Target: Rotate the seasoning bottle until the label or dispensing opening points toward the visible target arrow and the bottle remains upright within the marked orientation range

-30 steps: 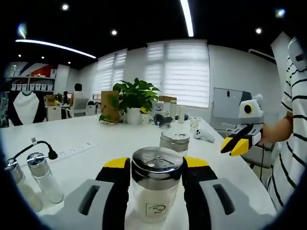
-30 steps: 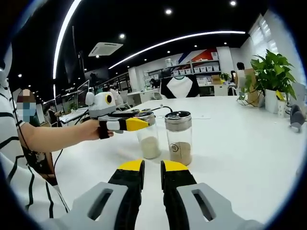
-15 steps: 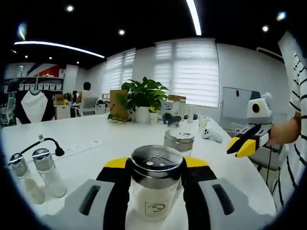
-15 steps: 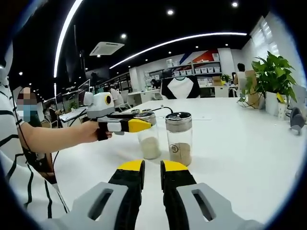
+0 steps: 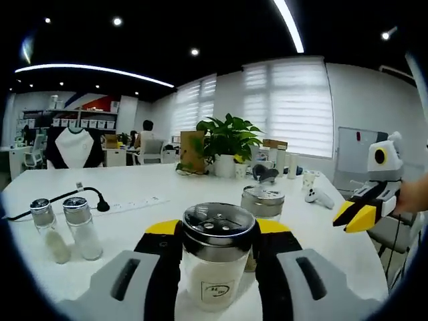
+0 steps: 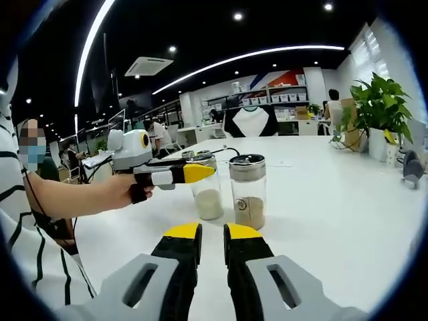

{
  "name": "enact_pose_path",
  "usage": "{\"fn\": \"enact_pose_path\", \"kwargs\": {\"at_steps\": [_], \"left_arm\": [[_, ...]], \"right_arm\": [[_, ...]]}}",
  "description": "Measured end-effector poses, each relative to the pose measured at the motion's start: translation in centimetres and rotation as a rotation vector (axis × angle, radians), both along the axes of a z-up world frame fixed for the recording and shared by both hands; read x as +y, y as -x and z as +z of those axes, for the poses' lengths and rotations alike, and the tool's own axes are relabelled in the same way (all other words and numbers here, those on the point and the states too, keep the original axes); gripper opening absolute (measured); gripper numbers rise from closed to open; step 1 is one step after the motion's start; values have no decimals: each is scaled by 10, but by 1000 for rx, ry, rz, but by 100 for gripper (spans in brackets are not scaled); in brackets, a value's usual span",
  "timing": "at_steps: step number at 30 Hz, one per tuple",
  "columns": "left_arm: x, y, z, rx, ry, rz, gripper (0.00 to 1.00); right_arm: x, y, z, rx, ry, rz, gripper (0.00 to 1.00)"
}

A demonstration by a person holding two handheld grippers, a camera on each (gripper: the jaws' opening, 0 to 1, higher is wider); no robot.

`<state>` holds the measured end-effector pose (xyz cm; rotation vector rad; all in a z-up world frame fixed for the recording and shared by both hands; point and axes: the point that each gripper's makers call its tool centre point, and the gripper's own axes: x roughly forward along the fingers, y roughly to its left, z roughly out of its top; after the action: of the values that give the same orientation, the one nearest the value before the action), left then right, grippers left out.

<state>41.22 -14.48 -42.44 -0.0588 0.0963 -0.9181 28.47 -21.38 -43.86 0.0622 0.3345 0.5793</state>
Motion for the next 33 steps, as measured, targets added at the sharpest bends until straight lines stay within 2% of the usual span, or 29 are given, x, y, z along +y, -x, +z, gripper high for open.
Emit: {"fn": "enact_pose_path", "kwargs": {"at_steps": [7, 14, 27, 28, 30, 33], "left_arm": [[2, -4, -1, -5, 9, 95, 43], [5, -5, 0, -25, 11, 169, 43], [7, -8, 0, -29, 13, 201, 43], [8, -7, 1, -44, 1, 203, 43], [8, -6, 3, -77, -27, 193, 43], [8, -3, 6, -59, -7, 166, 45]], "right_arm": [[-3, 0, 1, -4, -1, -8, 10], [-12, 0, 1, -16, 38, -8, 10], [-12, 3, -3, -6, 29, -13, 10], [-12, 3, -3, -6, 30, -13, 10], [-12, 3, -3, -5, 30, -12, 10], [-11, 3, -4, -2, 29, -12, 10]]}}
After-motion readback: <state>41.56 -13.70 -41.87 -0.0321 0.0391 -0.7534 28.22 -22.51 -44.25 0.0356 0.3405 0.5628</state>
